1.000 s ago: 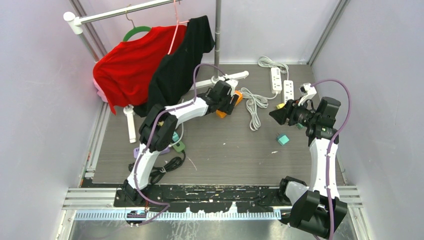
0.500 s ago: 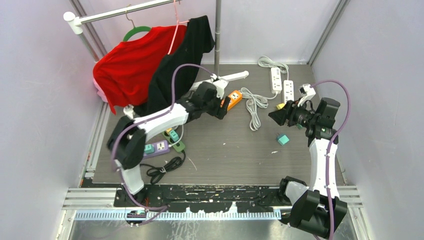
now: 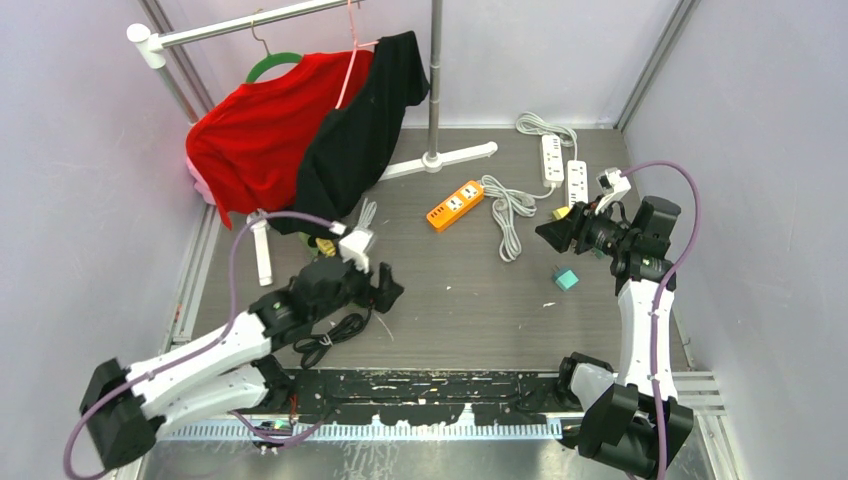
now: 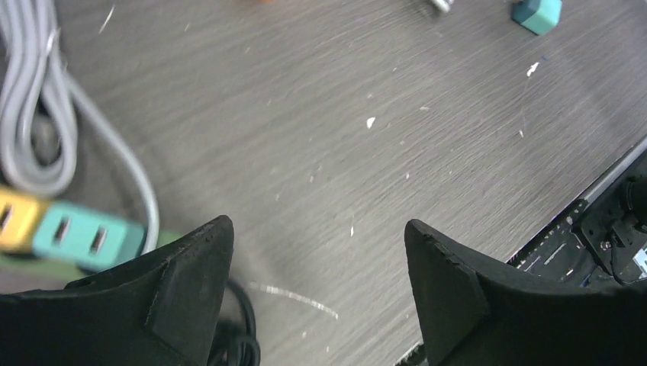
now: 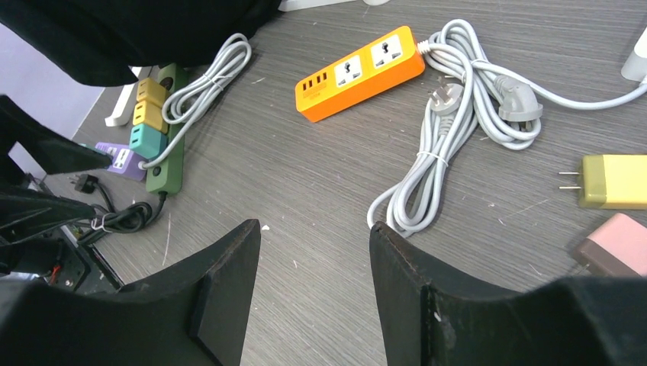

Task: Pull the plug off the socket
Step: Place the socket at the center of the board, then pick up the socket from the center of the board.

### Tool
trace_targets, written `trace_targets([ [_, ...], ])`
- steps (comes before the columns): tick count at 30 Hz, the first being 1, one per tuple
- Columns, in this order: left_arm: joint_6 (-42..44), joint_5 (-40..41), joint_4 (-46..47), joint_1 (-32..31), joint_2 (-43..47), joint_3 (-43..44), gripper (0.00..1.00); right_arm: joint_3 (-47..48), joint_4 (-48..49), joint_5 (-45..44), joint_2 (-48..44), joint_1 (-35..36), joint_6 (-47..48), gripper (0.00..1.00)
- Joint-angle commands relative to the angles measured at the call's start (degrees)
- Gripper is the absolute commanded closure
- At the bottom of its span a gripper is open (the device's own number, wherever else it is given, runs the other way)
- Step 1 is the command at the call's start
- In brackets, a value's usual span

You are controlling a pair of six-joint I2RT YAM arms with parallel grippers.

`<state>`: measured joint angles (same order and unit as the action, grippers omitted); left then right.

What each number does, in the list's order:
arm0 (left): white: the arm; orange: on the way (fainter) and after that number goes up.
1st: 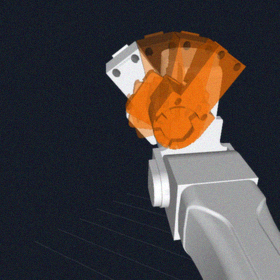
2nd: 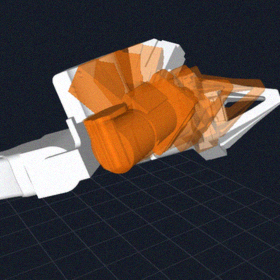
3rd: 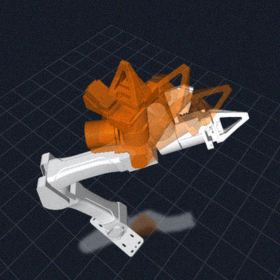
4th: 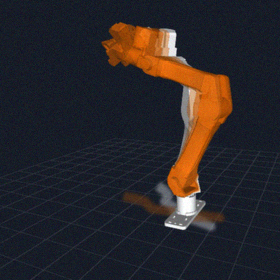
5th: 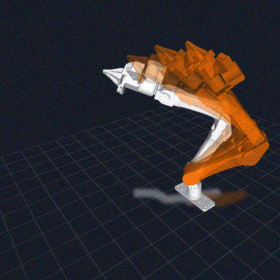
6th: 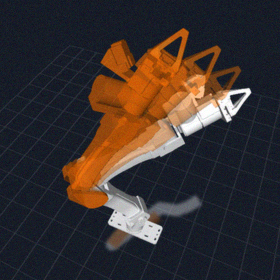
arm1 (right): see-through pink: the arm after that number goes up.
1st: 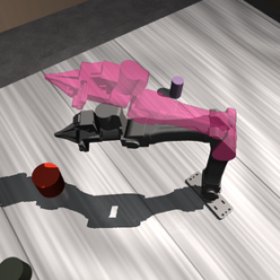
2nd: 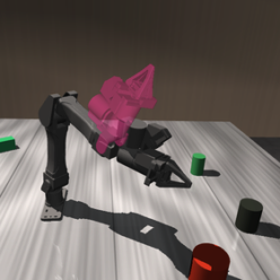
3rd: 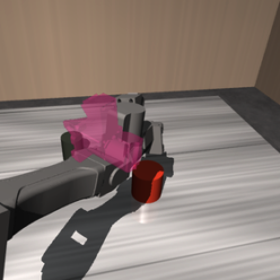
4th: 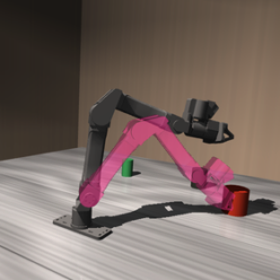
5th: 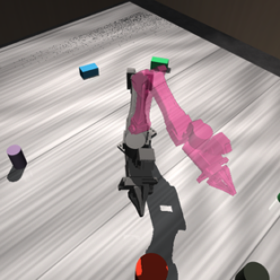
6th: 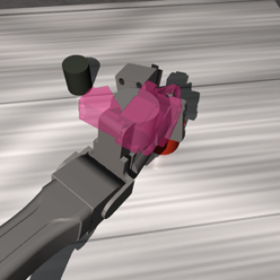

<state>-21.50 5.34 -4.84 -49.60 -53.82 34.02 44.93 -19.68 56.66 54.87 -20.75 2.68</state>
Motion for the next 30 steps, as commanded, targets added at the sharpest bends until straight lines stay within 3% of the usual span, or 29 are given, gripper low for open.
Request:
trace_targets([
  [1,-10.02,7.36,-2.73,0.21,12.22,-7.01,0.17,-0.35,3.46,1.61,-1.08,-0.26,-1.09,0.4],
  [6,-12.8,11.27,-11.94,0.22,18.56,-7.28,0.19,-0.76,4.16,1.61,-0.71,-0.27,-1.27,0.4],
  [11,-6.32,10.93,-17.52,0.46,13.35,-3.5,0.24,-0.95,4.32,1.52,-0.55,-0.25,-1.36,0.4],
  [20,6.22,11.14,-18.05,2.35,-10.25,13.22,0.25,-1.26,4.67,1.78,-0.68,-0.25,-1.53,0.4],
  [26,9.89,10.73,-23.52,6.11,-28.63,25.08,0.45,-1.25,4.73,2.03,-0.86,-0.27,-1.67,0.4],
  [30,10.72,11.37,-24.85,8.21,-36.28,28.37,0.49,-1.33,4.74,2.35,-0.9,-0.3,-1.75,0.4],
])
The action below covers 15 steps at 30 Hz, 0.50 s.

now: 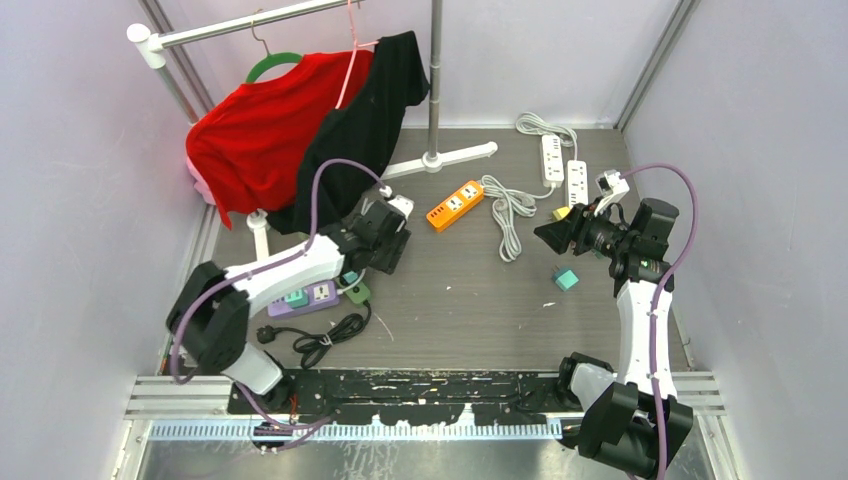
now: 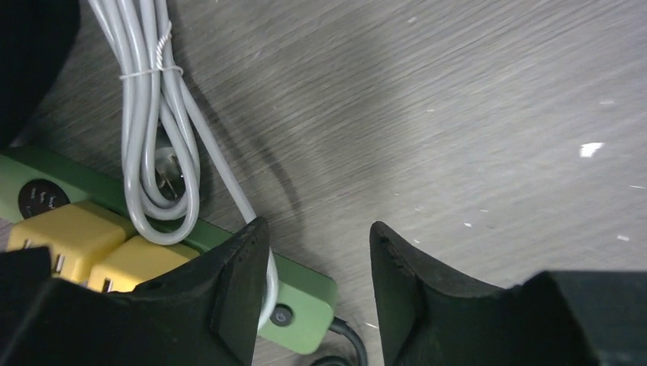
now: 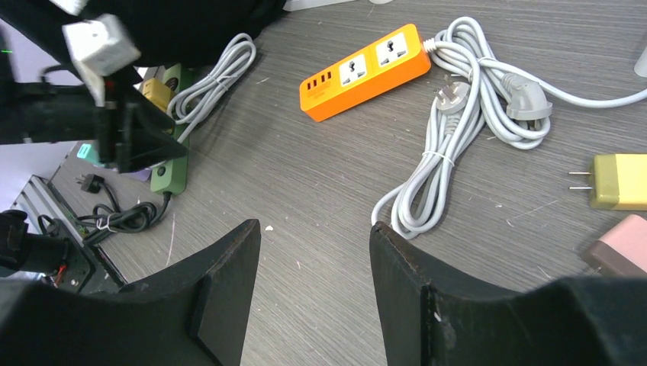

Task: Pull the plug off the socket
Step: Pick up the socket from the center of the board.

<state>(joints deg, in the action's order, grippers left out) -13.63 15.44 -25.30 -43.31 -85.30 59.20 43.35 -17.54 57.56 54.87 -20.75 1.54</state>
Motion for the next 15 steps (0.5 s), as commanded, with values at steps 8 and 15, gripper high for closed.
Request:
trace_targets([
  [8,4.72,3.03,-5.98,2.69,-10.78,6.37,0.5,0.37,2.72,1.82,-0.95,-0.25,-0.92,0.4],
  [15,4.78,5.48,-8.67,2.92,-14.0,7.53,0.71,0.36,2.8,1.82,-0.95,-0.28,-0.93,0.4],
])
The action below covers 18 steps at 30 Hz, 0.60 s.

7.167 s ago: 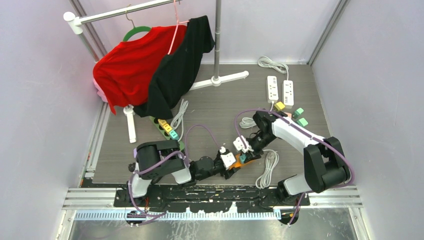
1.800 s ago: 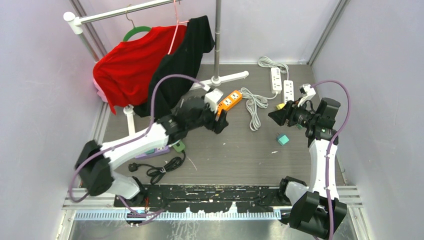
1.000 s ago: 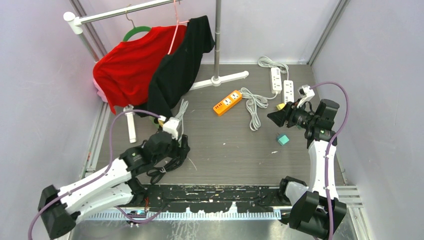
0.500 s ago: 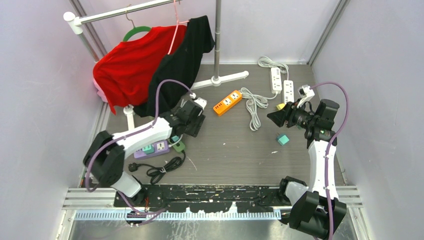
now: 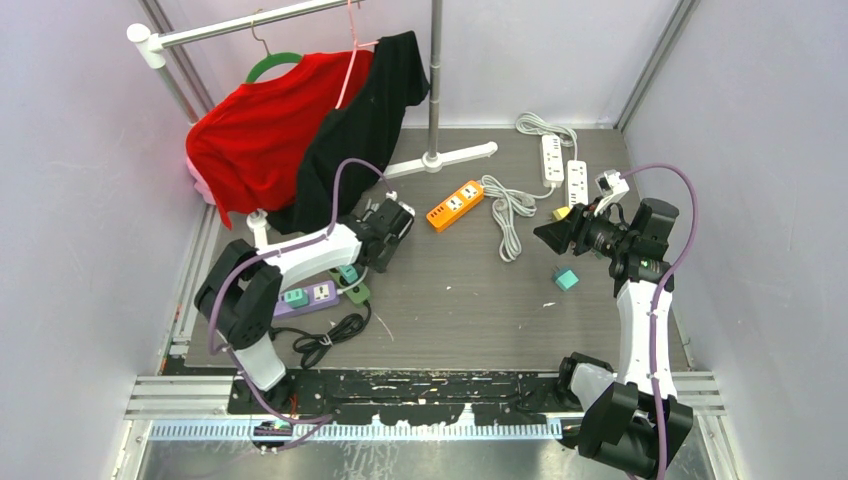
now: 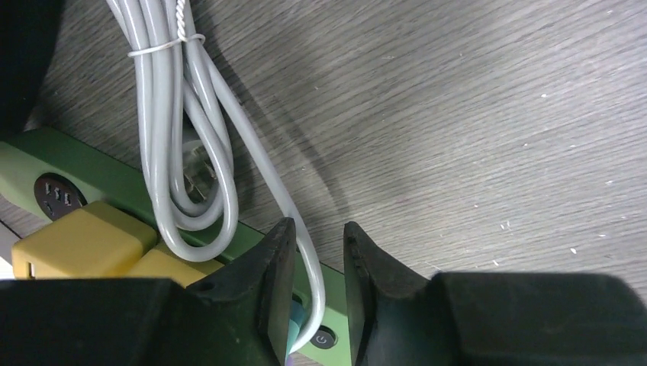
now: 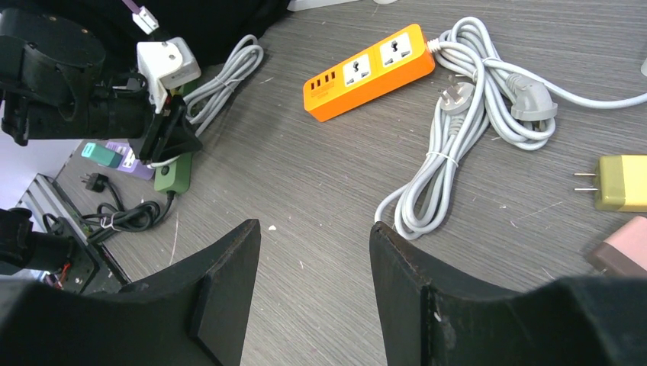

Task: Pull the plug off the socket
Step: Pick up the socket from the center of the board.

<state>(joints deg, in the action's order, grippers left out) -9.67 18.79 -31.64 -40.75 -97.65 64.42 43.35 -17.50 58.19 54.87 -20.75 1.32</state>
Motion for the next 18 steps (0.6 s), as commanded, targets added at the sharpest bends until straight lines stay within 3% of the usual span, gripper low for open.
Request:
trace_targets([
  [1,0.76,2.21,-2.83,0.33,-1.93,2.56,0.71,0.39,2.74,1.13,-0.91,-0.34,-0.71,0.4],
  [11,-0.35,0.62,-6.43,0.25,1.81,3.21,0.65,0.39,2.79,1.04,-0.95,-0.3,-0.67,0.4],
  [18,-0.59,-0.16,-5.81,0.3,1.36,1.18,0.68,0.37,2.69,1.02,-1.0,-0.3,-0.71,0.4],
])
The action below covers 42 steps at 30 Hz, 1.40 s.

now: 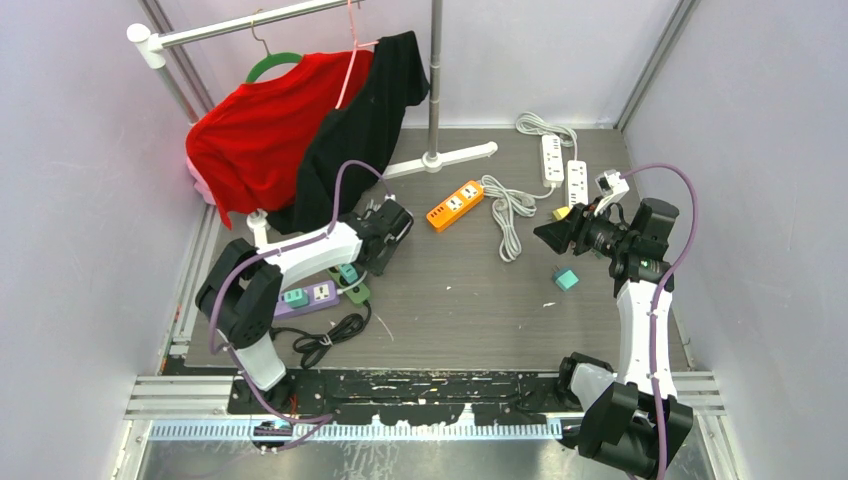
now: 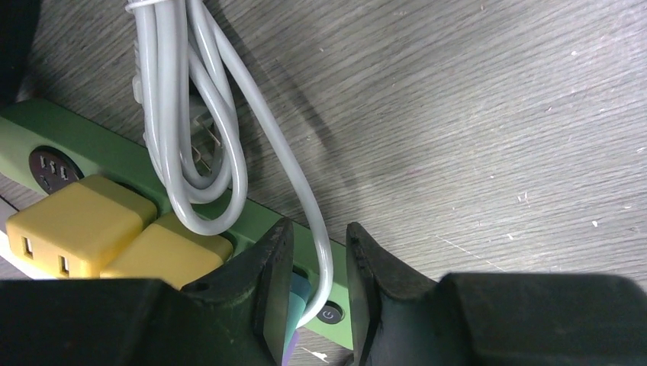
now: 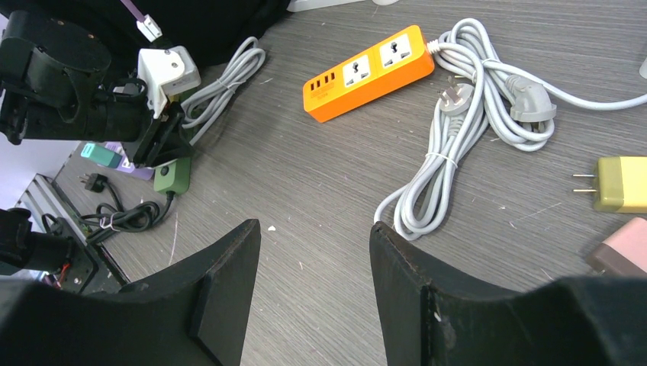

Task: Pull the plug off the socket
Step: Pick up the socket from the center of the board.

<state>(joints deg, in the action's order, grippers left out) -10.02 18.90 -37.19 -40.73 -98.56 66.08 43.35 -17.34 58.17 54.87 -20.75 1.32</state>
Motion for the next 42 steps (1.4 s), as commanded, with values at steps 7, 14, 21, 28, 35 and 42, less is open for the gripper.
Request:
trace_targets([
  [7,0.25,-1.57,0.48,0.28,2.66,-0.83,0.71,0.45,2.54,1.06,-0.91,-0.28,-0.71,0.4],
  [14,0.45,-2.54,0.36,0.25,1.8,-1.44,0.72,0.44,2.54,1.23,-0.96,-0.3,-0.7,0.4],
  [21,0.73,-2.69,-0.09,0.27,2.71,-0.99,0.97,0.4,2.5,1.51,-0.93,-0.26,-0.86,0.4],
  [28,1.73,-4.82,0.9,-0.08,13.01,-1.64,1.0,0.39,2.5,1.59,-0.92,-0.26,-0.88,0.4],
  [35,3.21,-3.78,1.53,-0.47,26.14,-4.94,1.0,0.34,2.5,1.59,-0.96,-0.29,-0.88,0.4],
  [42,4.26,-5.81,-1.14,-0.46,36.99,-5.29,1.0,0.3,2.61,1.42,-0.96,-0.29,-0.88,0.4],
])
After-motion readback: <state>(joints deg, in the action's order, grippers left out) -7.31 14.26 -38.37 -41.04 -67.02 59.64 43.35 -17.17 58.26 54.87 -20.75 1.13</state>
